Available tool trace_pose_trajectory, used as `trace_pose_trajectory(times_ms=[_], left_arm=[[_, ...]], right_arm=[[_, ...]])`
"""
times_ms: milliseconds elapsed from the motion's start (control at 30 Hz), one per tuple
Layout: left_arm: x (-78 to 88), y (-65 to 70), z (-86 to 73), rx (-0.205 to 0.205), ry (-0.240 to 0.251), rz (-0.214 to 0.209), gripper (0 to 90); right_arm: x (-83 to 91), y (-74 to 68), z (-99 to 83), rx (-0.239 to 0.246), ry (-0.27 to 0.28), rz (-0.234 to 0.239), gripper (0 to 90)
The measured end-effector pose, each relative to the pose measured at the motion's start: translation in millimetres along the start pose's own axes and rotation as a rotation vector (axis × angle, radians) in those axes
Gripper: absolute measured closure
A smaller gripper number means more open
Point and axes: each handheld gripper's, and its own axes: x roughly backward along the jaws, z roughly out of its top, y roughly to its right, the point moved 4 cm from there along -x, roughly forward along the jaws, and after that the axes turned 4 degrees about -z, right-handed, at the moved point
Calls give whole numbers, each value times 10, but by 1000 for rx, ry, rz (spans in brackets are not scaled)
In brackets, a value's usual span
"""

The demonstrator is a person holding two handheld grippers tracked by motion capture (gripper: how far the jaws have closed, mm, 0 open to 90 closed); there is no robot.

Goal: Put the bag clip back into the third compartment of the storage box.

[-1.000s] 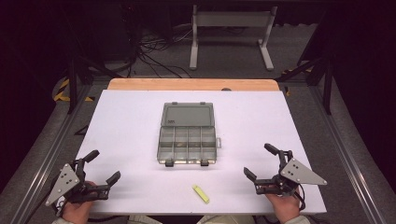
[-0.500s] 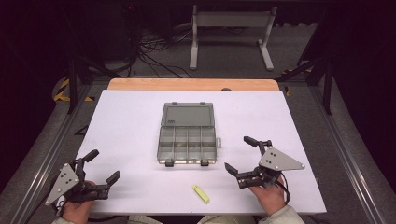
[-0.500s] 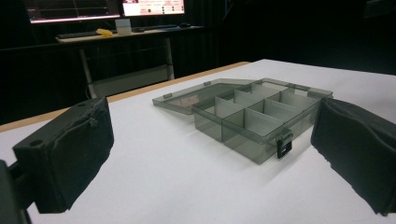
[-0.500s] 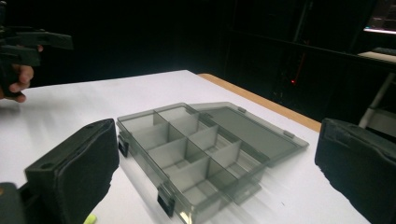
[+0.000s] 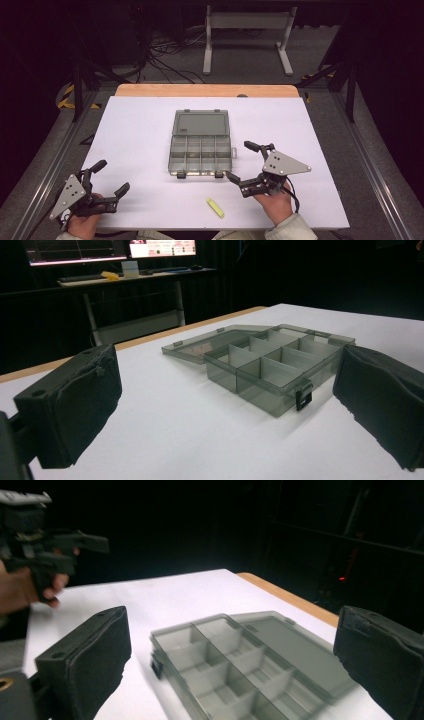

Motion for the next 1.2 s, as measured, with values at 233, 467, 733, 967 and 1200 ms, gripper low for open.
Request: trace_pose_trajectory(times_ms=[233,467,733,967,1200], left_arm=[[11,0,1,0,2,1,0],[6,8,2,-3,-1,-2,0],[3,11,6,-3,1,-5,0],[2,19,8,-7,-1,-7,0],[4,17,8,-8,-3,-11,0]], right_arm=[[-172,-99,68,20,-40,25,21],[-190,-119,55,6,-129,64,36],[-215,-258,112,77,-320,78,73],[-251,-417,163,94,-464,78,85],[-276,-491,110,68,-554,123,110]])
